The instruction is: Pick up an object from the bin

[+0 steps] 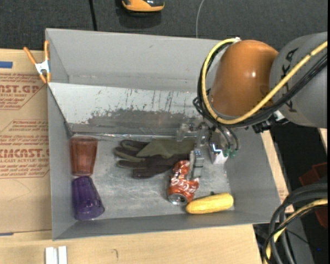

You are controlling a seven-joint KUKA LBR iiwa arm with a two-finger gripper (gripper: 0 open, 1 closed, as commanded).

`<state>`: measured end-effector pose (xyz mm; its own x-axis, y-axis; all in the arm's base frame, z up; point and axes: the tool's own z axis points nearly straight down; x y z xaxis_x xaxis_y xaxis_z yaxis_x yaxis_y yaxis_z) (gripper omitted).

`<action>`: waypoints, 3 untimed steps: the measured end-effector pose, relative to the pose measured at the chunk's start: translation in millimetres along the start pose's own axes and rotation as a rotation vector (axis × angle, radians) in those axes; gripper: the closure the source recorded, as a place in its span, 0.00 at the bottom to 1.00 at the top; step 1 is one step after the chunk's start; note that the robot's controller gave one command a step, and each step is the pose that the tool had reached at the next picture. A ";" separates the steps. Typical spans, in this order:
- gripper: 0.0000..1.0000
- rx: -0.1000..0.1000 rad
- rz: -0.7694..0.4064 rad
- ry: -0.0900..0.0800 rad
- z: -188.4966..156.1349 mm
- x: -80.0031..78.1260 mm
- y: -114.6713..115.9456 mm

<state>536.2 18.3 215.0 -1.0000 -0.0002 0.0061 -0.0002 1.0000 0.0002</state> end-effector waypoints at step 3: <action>0.00 -0.001 -0.072 -0.012 109.4 -8.7 -6.0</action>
Offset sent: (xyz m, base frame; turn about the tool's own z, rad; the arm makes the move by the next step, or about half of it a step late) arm 0.0203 -0.0066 -0.1446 -0.1769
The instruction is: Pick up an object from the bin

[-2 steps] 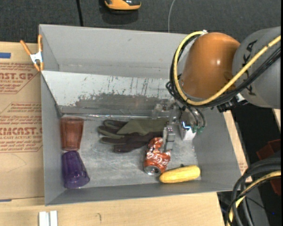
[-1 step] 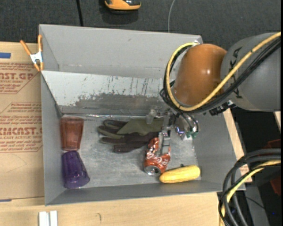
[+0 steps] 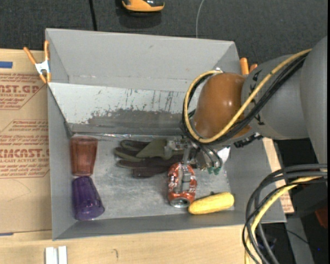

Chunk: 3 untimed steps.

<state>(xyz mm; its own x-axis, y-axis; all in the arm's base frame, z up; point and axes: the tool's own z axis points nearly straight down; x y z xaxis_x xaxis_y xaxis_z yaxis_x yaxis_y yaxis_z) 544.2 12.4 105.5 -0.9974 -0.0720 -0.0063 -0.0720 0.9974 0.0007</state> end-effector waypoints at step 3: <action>1.00 -0.003 0.148 0.019 28.4 -9.9 -6.7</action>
Offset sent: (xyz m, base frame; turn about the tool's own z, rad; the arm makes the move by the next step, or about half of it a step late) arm 0.0096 -0.0086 -0.0355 0.1497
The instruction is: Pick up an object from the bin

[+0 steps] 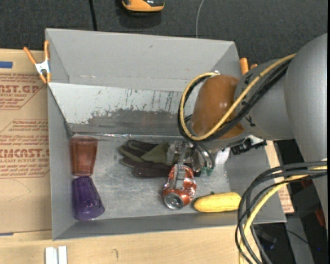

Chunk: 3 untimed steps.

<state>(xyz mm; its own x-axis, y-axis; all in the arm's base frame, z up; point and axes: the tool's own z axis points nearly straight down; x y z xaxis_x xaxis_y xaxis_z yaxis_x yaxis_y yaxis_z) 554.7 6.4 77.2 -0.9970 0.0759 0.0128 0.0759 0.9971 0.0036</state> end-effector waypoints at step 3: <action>1.00 0.002 0.009 -0.015 -175.9 1.8 -2.5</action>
Offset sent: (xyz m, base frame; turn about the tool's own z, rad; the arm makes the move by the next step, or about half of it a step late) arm -0.0122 -0.0095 0.0640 0.0145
